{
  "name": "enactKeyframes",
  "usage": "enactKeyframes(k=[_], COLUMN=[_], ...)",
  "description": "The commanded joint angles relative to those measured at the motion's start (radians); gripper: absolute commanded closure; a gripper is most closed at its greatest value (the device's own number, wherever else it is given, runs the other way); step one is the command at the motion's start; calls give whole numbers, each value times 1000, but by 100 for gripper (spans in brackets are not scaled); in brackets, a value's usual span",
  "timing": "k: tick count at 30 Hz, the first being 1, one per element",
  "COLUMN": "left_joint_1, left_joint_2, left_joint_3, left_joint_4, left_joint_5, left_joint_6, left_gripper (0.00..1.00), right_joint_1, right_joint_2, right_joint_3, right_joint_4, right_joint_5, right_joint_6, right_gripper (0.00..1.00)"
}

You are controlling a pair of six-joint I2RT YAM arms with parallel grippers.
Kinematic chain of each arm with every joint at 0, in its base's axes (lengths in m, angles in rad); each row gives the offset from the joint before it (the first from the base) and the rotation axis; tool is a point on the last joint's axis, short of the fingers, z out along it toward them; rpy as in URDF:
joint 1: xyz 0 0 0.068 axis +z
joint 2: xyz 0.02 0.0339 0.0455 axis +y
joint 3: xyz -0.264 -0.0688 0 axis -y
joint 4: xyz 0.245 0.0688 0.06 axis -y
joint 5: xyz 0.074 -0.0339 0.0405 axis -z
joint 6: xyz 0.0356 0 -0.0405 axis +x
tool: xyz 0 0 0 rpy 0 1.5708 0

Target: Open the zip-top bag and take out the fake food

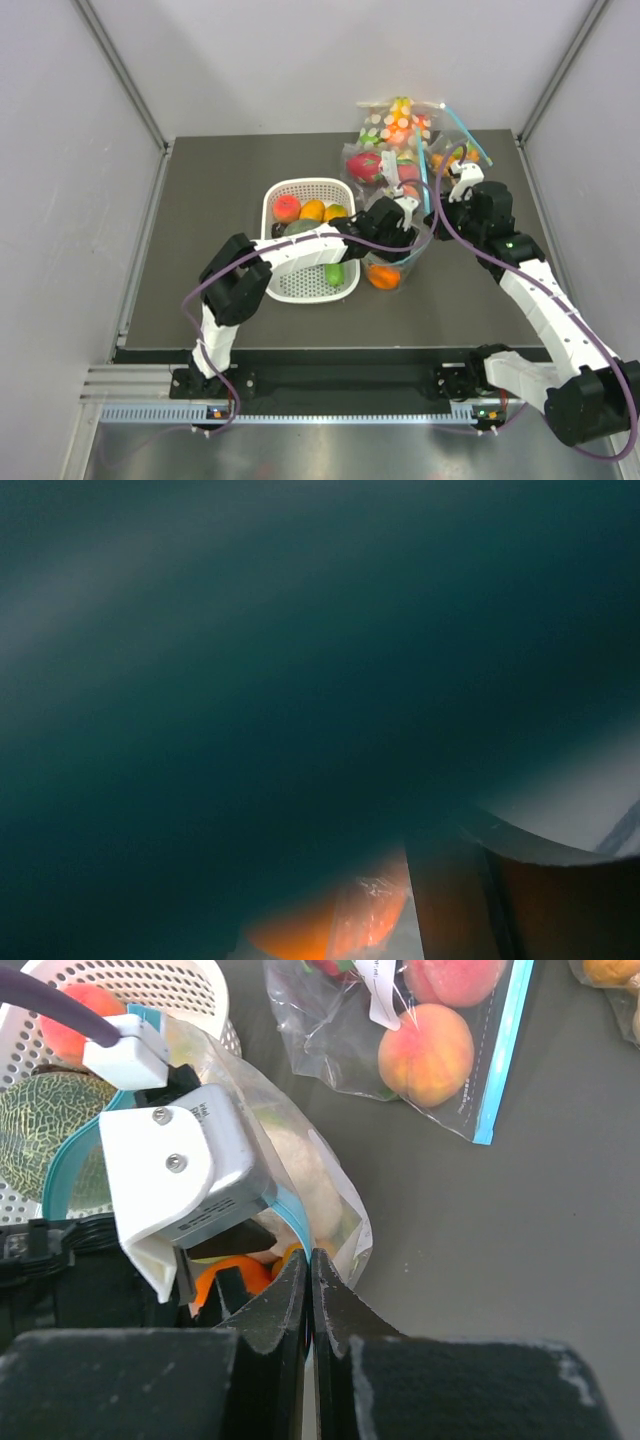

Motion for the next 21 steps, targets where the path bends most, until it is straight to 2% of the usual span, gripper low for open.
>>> enactKeyframes(k=[1,13,21], left_joint_1=[3,3,1], left_joint_2=[21,104,119], left_joint_3=[15,58,52], left_joint_4=[83,131,177], left_joint_5=[-12,-86,-129], left_joint_6=[-19,-12,8], left_gripper=[37,35,41], right_joint_1=[18,44,62], right_joint_2=[-25,-4,11], right_joint_3=[1,-10,-13], right_joint_4=[20,46,63], right_joint_5=[-18,-54,-56], right_joint_6=[-1,11,18], right_gripper=[100,100,100])
